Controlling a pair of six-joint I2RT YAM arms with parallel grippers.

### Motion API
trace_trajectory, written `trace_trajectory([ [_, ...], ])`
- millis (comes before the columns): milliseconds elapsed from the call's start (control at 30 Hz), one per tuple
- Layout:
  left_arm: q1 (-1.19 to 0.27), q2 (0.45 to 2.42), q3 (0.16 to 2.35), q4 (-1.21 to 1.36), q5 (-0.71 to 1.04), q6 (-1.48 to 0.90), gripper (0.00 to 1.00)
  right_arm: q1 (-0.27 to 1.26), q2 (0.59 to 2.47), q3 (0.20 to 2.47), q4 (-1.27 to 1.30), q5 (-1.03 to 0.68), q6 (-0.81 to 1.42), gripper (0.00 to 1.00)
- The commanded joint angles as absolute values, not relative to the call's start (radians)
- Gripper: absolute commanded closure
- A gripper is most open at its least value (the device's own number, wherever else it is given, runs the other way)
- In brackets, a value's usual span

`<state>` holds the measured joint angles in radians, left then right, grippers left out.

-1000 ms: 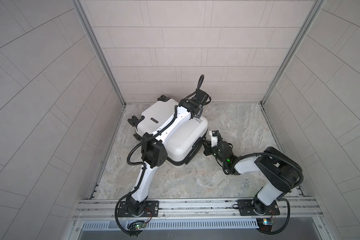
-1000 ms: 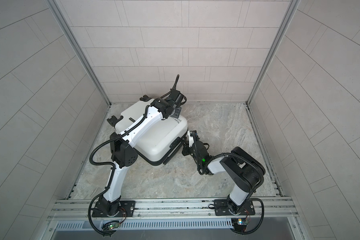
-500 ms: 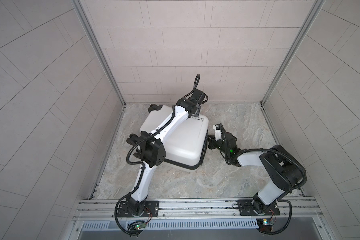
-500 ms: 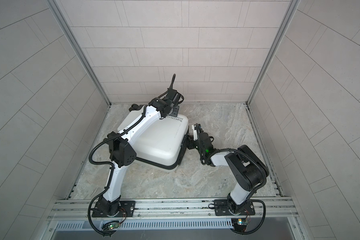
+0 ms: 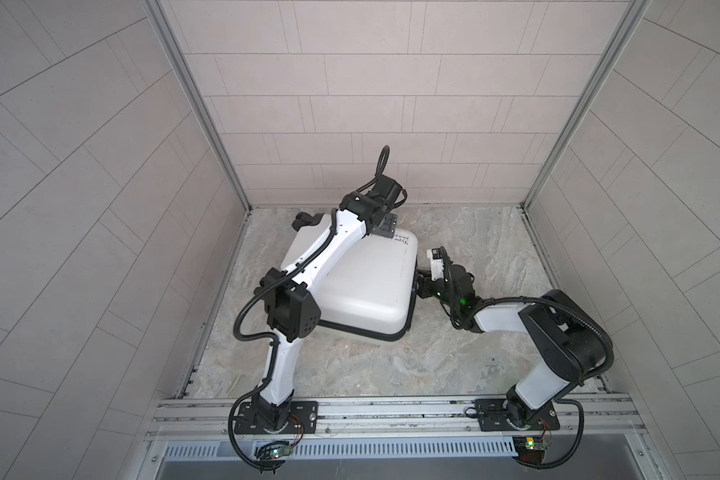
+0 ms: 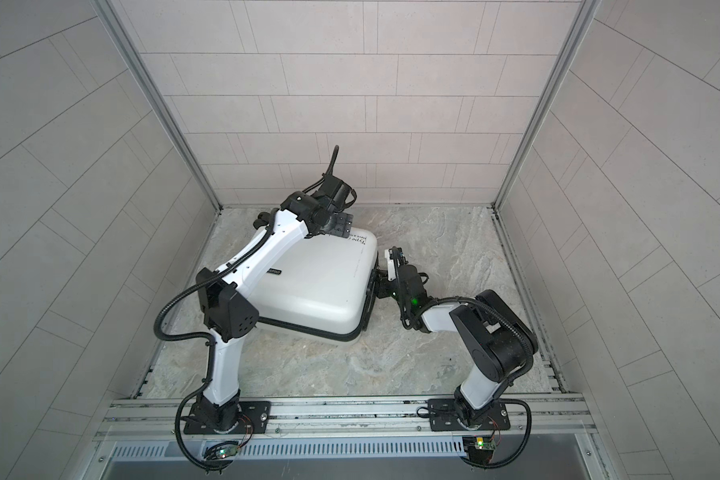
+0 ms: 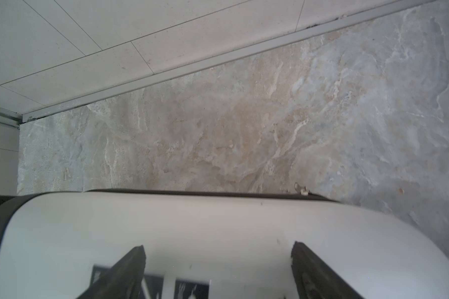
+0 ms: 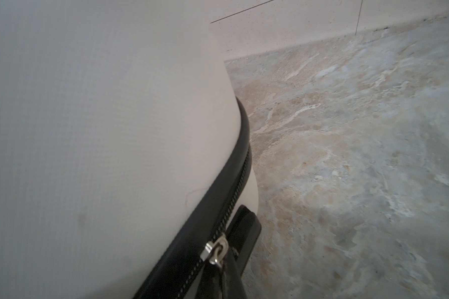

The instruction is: Pack the luggage

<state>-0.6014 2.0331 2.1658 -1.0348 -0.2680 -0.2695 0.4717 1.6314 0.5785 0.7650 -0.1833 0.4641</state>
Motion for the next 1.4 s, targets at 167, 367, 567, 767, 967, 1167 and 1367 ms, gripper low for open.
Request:
trace_trajectory([
  [167, -0.613, 2.269, 2.555, -1.324, -0.28, -0.172, 0.06, 0.562, 1.533, 0.532, 0.745, -0.1, 0.421, 1.0],
  [367, -0.658, 2.418, 2.679, -1.394, -0.268, -0.166, 0.05, 0.628, 1.513, 0.519, 0.747, -0.056, 0.419, 1.0],
  [567, -0.691, 2.414, 2.641, -1.354, -0.257, -0.167, 0.04, 0.675, 1.504, 0.513, 0.752, -0.029, 0.425, 1.0],
  [767, -0.735, 2.398, 2.57, -1.482, -0.264, -0.146, 0.2, 0.701, 1.504, 0.497, 0.774, 0.016, 0.453, 1.0],
  [967, -0.75, 2.321, 2.396, -1.504, -0.253, -0.195, 0.5, 0.643, 1.546, 0.474, 0.85, 0.07, 0.526, 1.0],
  [1167, -0.752, 2.3, 2.316, -1.492, -0.234, -0.201, 0.67, 0.547, 1.618, 0.505, 0.95, 0.028, 0.611, 1.0],
  [1367, -0.752, 2.267, 2.25, -1.452, -0.232, -0.206, 0.71, 0.472, 1.689, 0.613, 0.922, -0.033, 0.629, 1.0],
])
